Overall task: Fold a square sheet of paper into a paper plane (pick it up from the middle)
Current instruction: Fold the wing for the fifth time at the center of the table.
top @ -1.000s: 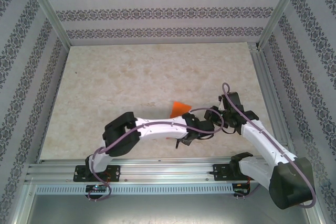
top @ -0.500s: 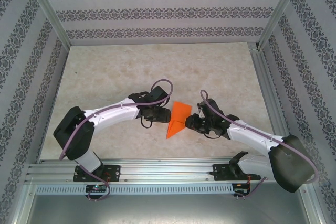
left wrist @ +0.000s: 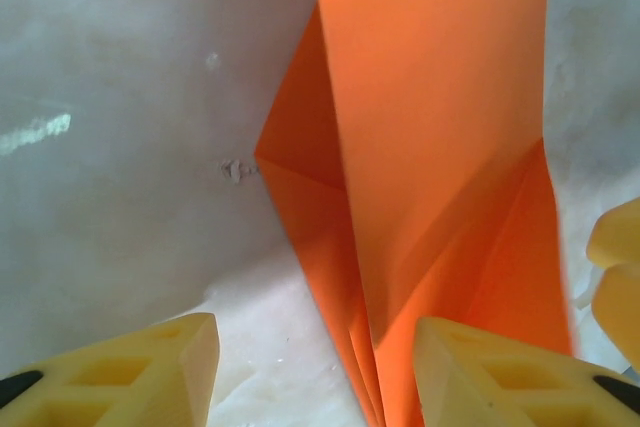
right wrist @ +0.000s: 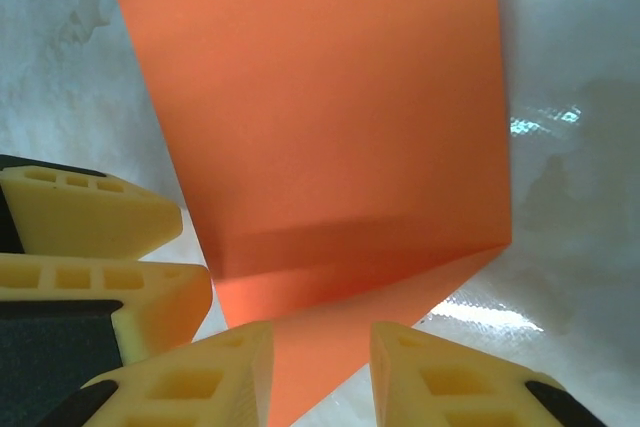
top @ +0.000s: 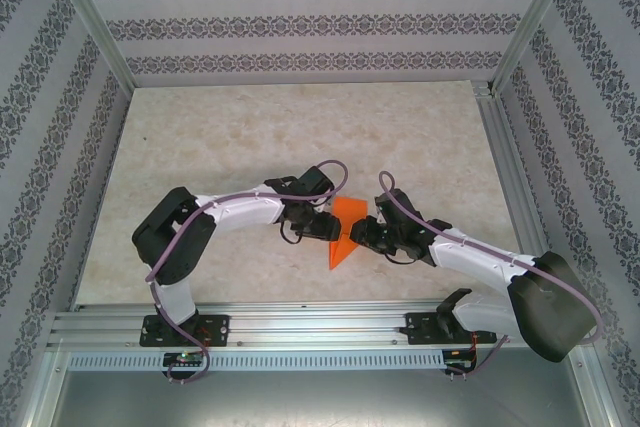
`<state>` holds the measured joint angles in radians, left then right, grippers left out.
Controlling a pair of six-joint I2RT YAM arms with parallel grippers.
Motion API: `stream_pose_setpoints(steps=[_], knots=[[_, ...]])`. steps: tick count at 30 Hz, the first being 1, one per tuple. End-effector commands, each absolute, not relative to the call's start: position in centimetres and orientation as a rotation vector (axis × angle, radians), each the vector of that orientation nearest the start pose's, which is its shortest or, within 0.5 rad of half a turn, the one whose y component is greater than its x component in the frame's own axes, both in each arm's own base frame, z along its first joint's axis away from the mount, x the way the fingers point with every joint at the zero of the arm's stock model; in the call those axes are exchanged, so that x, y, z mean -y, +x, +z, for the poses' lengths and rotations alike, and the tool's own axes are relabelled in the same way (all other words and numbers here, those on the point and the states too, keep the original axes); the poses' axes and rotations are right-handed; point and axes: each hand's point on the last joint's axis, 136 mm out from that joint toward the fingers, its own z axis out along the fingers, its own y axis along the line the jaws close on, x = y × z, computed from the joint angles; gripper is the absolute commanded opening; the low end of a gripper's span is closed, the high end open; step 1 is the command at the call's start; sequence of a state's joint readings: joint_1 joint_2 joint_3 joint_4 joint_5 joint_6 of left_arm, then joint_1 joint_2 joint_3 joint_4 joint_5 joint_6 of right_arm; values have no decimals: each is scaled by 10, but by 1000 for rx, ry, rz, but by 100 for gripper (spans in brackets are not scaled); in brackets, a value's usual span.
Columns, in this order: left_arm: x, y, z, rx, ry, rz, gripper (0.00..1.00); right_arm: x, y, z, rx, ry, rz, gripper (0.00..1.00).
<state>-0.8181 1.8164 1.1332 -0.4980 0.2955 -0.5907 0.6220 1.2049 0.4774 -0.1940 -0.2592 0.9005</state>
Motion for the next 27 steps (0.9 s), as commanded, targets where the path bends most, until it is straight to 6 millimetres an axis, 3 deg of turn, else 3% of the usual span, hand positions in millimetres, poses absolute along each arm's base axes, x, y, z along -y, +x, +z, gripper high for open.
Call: stream_pose_setpoints(steps=[1,6,10,14,20,27], knots=[[339,253,52,-2857,441,-763,52,-200,211,48,-2694,276,845,32],[338,254,62,-2830,365,-808,46,-199,210,48,-2703,264,837,30],[339,252,80,-2773,312,-938,52,-209,214,51,-2684,253,903,23],[346,245,92,-2733,362,-1047,58,-208,219,45,-2717,254,843,15],[348,241,77,-2797,430,-1018,59,-196,223,42,-2712,309,781,10],[353,242,64,-2843,458,-962,60,-183,219,47,-2694,345,773,14]])
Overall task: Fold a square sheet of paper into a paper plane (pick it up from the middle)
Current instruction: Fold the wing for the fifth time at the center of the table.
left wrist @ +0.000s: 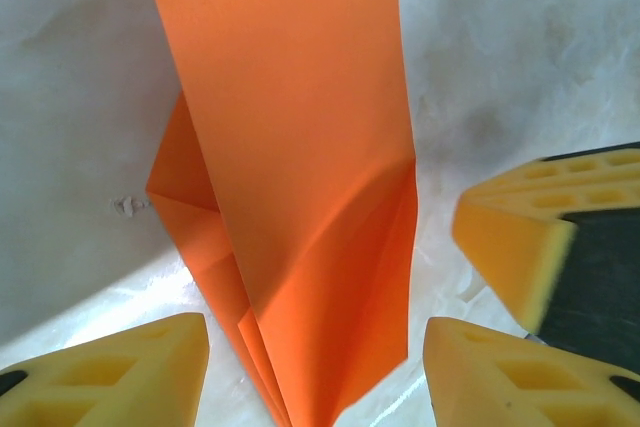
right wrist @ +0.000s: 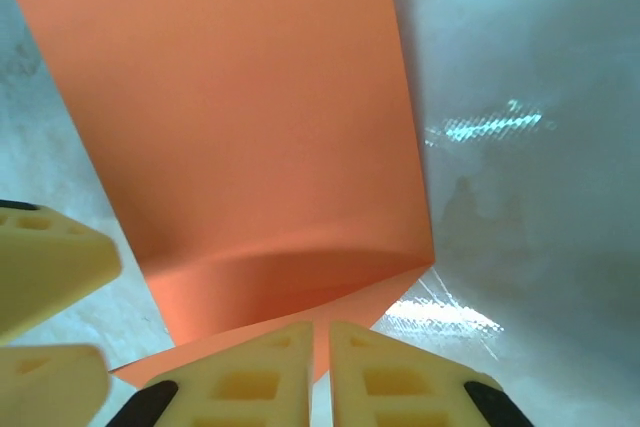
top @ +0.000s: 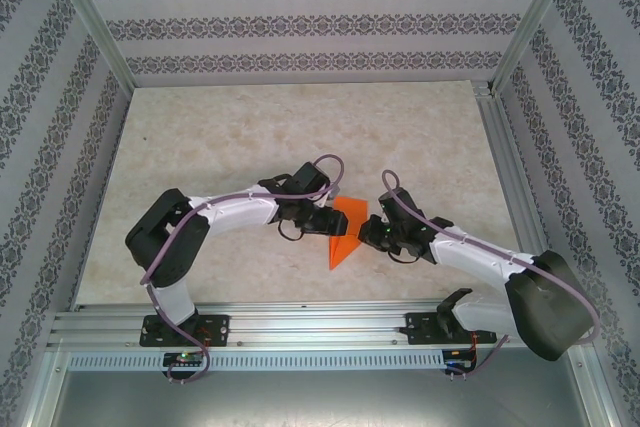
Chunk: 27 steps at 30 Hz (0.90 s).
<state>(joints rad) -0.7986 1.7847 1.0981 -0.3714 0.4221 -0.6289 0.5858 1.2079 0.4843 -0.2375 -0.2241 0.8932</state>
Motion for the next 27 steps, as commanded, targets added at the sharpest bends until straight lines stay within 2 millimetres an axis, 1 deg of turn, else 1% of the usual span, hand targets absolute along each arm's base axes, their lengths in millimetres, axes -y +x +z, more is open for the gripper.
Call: stream_pose_setpoints(steps=[1,3,6,7,10,11,14,20,23,27], knots=[[355,240,62,-2847,470,-964,60,-181,218,47,-2693,347,772,15],[356,240,59,-2852,477,-948,60,-179,217,47,-2694,351,772,16],[355,241,54,-2863,473,-922,56,-179,215,46,-2700,347,778,17],[354,242,53,-2865,470,-915,53,-180,215,46,-2702,345,784,17],[349,245,49,-2866,448,-865,38,-182,214,45,-2707,339,804,19],[348,245,48,-2866,444,-854,35,-184,213,45,-2712,335,814,20],[345,247,45,-2868,430,-827,27,-187,213,44,-2712,339,829,25],[340,248,39,-2867,391,-818,18,-190,214,34,-2718,376,850,30],[338,249,34,-2868,324,-889,15,-195,216,30,-2724,376,872,31],[334,253,33,-2842,209,-1015,13,-198,219,31,-2709,381,892,32]])
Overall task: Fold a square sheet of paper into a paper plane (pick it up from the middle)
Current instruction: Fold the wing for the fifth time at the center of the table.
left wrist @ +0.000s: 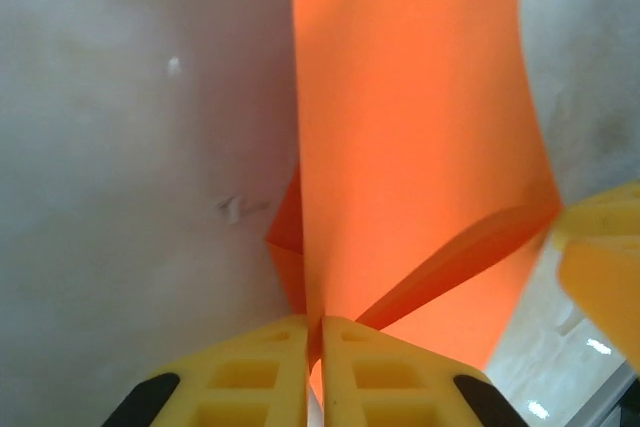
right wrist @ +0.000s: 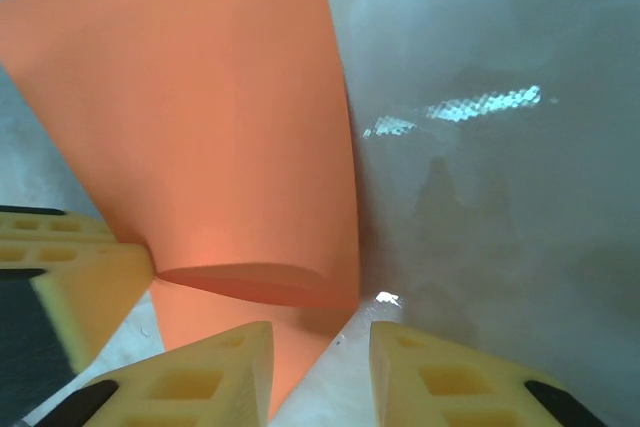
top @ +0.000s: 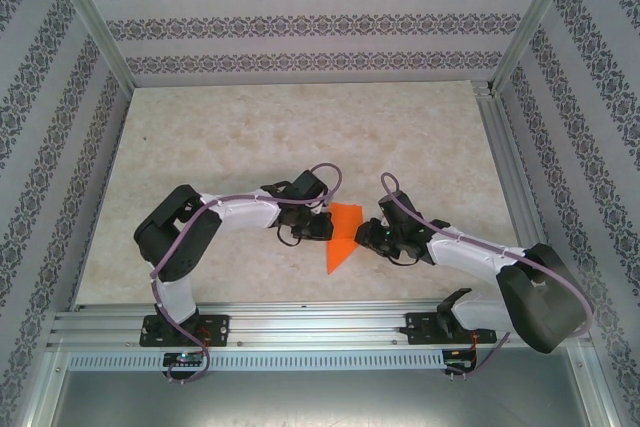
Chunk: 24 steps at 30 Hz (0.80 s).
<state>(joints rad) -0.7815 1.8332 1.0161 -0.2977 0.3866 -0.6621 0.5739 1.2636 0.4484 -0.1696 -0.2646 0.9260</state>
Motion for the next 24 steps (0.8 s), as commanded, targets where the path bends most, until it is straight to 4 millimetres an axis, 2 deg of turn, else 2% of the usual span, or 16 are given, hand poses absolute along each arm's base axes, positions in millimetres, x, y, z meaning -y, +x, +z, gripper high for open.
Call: stream_pose_setpoints(steps=[1,7,11,16,24], knots=[[332,255,35,-2828,174,-1055,12,-198,219,32,-2705,382,895,33],[324,264,41,-2767,32,-1207,12,-203,221,33,-2699,382,927,35],[322,261,36,-2771,0,-1210,13,-211,226,32,-2685,388,979,35],[317,259,34,-2778,-12,-1194,14,-217,241,38,-2627,404,1005,34],[317,261,44,-2775,40,-1163,19,-213,250,39,-2652,364,945,15]])
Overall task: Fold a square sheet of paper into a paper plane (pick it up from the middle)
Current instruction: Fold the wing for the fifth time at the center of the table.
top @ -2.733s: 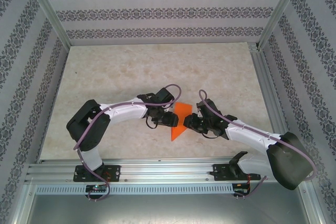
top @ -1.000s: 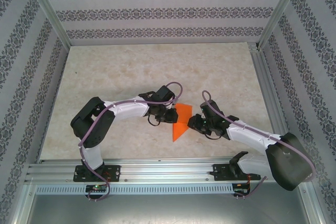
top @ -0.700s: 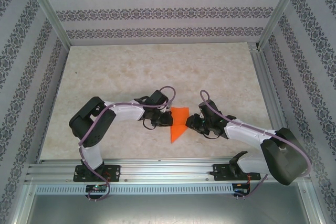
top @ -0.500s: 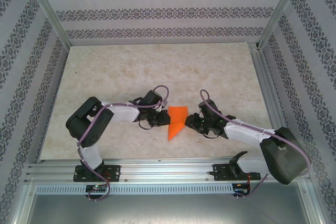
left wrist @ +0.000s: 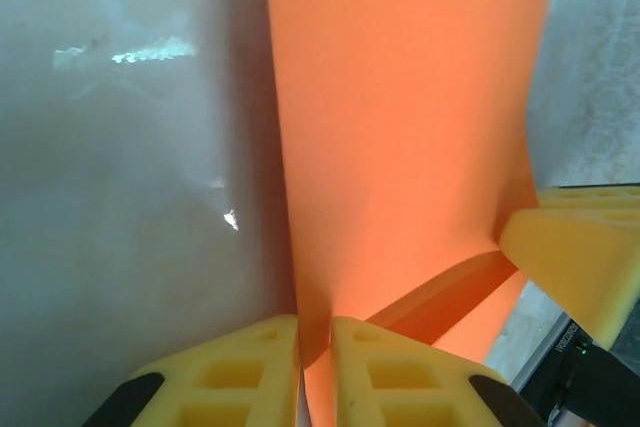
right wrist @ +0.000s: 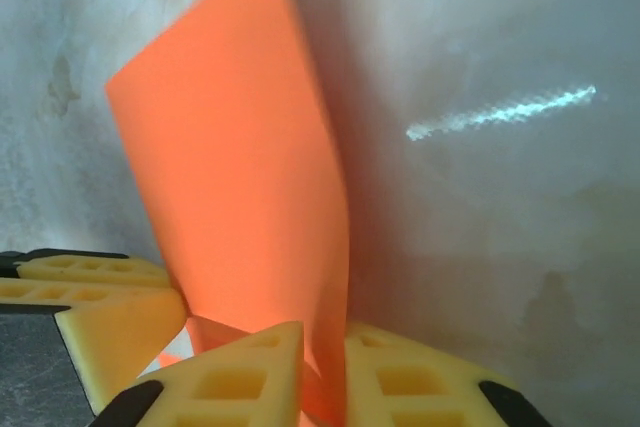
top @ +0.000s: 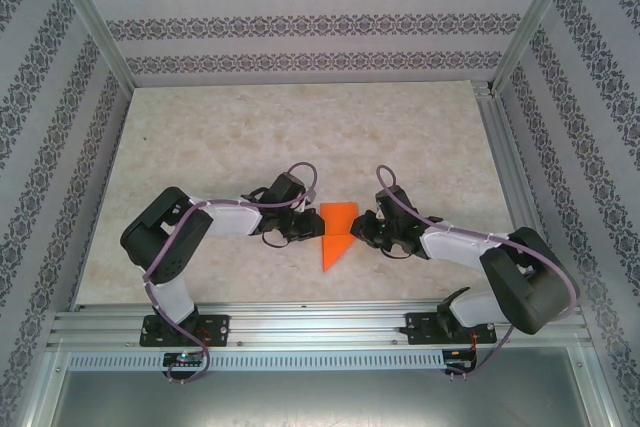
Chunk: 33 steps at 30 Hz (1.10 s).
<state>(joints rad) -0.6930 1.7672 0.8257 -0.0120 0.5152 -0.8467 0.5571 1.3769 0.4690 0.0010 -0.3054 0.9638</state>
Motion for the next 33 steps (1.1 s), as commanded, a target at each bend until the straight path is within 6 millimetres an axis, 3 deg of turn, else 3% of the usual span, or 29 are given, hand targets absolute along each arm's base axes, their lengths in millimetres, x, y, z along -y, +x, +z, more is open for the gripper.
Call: stream_pose_setpoints(steps=[1,6,11,14,17,20,24,33], knots=[[316,261,45,-2777,42,-1152,20,-213,250,39,-2658,357,938,14],[305,265,55,-2780,64,-1035,35,-217,250,43,-2670,322,946,2],[280,267,81,-2722,42,-875,51,-221,253,49,-2692,278,894,4],[277,258,105,-2646,126,-789,56,-224,254,51,-2700,270,888,4],[284,239,117,-2593,276,-620,55,-228,254,52,-2701,268,892,4],[290,221,111,-2574,377,-464,49,-229,254,52,-2703,273,895,4],[315,198,101,-2571,479,-421,45,-228,252,50,-2709,288,893,4],[355,183,67,-2565,709,-102,43,-227,250,46,-2719,281,894,5]])
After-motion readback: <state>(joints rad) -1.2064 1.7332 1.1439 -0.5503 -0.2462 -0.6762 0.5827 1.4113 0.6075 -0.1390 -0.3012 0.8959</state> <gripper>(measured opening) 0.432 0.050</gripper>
